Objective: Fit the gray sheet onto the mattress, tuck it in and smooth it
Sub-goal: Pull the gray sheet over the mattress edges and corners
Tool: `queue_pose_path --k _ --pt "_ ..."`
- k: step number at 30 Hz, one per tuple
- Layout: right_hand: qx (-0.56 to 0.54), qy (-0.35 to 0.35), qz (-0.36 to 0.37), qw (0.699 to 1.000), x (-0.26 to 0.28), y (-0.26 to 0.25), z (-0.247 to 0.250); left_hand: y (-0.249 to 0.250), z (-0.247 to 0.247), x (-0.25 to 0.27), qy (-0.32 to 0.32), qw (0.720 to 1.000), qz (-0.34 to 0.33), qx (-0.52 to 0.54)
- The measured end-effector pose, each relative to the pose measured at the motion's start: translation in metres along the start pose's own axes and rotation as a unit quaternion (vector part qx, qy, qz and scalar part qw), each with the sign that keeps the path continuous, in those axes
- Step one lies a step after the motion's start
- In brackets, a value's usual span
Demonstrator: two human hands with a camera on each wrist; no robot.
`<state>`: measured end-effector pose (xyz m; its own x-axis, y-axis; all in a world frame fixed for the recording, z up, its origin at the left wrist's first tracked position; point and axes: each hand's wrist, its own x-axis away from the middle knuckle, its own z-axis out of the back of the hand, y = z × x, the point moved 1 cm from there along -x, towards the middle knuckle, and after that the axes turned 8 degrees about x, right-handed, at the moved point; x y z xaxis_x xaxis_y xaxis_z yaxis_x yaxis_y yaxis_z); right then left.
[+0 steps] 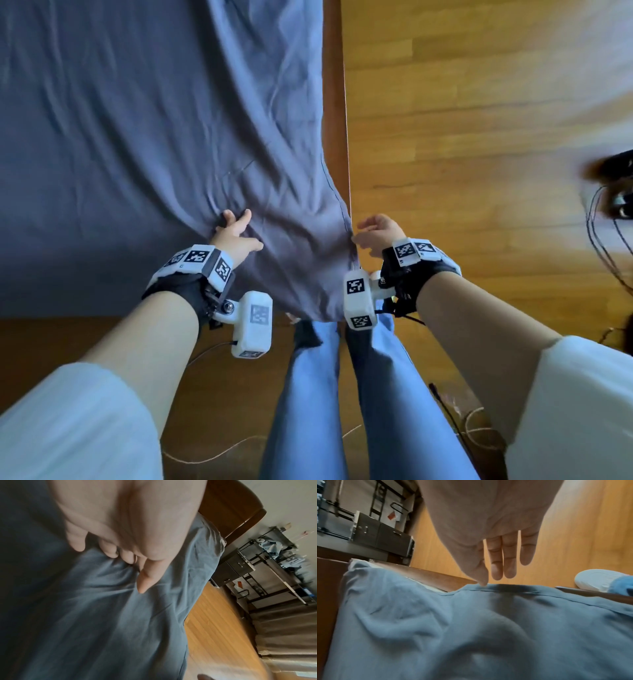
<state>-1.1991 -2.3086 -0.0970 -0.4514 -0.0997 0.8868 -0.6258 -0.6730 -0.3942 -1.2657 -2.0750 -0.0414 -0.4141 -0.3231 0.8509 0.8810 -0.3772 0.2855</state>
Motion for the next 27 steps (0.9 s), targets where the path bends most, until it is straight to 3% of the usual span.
queue_pose_path --k 6,11,14,17,20,23,27 --pt "0.031 0.028 -0.006 0.999 -0.003 -0.043 -0.001 -0.002 0.014 0.0 -0.018 0.998 -0.004 0.066" --pt "0.04 0.031 0.003 0.999 -0.017 -0.061 -0.019 0.002 0.036 -0.002 0.045 0.989 -0.006 0.139" --pt "-0.046 -0.014 0.03 0.998 -0.027 -0.067 -0.022 0.014 0.046 -0.008 0.1 0.984 -0.048 0.14" --pt "-0.106 -0.066 -0.002 0.992 -0.041 -0.066 -0.008 0.034 0.041 -0.02 0.112 0.982 -0.067 0.136" --pt "0.059 -0.124 -0.01 0.99 -0.065 -0.06 0.022 0.063 0.027 -0.034 0.13 0.981 -0.048 0.135" --pt "0.244 -0.18 -0.002 0.953 -0.08 -0.061 0.061 0.094 0.009 -0.044 0.112 0.991 0.012 0.067" --pt "0.273 -0.16 -0.007 0.948 -0.102 -0.086 0.143 0.129 -0.005 -0.055 0.069 0.991 0.118 -0.012"
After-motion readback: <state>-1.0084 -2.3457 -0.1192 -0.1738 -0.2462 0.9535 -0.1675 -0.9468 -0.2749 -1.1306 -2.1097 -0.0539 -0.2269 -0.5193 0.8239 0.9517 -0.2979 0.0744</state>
